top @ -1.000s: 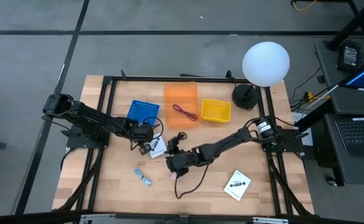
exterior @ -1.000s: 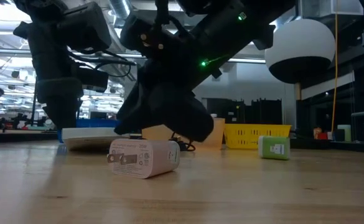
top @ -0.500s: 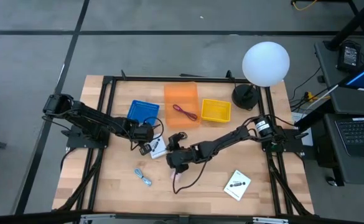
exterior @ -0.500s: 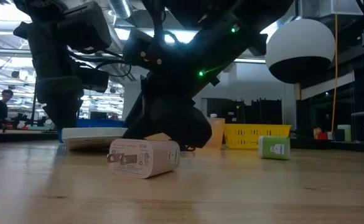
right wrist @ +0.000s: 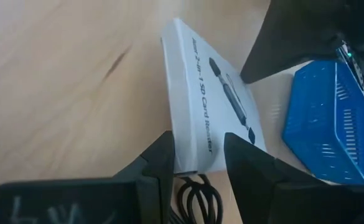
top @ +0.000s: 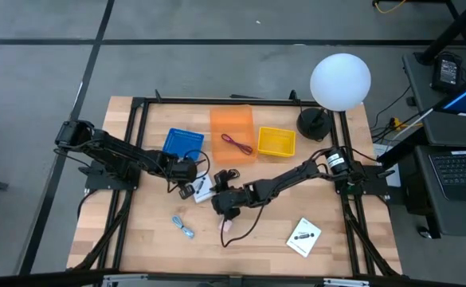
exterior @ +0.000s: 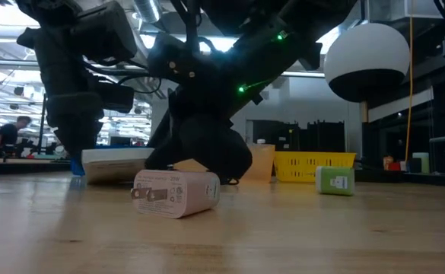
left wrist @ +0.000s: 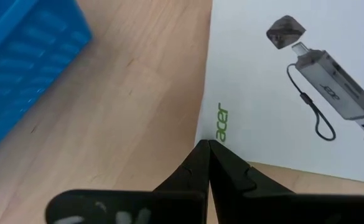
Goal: Pick and place items into bin
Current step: Put the top white USB box into the yellow bin
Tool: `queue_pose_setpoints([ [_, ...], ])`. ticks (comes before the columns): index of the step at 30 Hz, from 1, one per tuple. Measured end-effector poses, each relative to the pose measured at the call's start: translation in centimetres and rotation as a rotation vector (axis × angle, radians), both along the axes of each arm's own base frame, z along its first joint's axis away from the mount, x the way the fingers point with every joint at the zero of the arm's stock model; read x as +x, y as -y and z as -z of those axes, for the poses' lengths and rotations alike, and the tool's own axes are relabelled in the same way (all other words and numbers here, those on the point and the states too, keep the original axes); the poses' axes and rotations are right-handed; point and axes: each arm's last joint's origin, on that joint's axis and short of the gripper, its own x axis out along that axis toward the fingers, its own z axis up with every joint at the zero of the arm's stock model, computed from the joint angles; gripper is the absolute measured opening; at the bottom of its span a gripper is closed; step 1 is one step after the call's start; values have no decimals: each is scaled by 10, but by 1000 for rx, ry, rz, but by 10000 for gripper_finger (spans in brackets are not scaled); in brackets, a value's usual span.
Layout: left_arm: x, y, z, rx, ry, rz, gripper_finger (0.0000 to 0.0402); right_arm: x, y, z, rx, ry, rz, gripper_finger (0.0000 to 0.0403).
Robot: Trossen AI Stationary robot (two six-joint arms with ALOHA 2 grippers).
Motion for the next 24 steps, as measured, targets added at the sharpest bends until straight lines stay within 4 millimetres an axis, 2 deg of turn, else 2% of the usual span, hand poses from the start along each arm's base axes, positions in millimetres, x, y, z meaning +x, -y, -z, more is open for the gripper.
queue_pose_setpoints([
  [8, 0, 0, 0, -11, 3, 3, 3, 0, 0, 0, -3, -3, -1, 105],
  [17, -1, 6, -2, 3, -2, 86, 3, 0, 0, -2, -42, -8, -26, 19],
  [24, -10, 13, -22, -17, 85, 195, 3, 0, 1, -2, -44, 2, -15, 8],
])
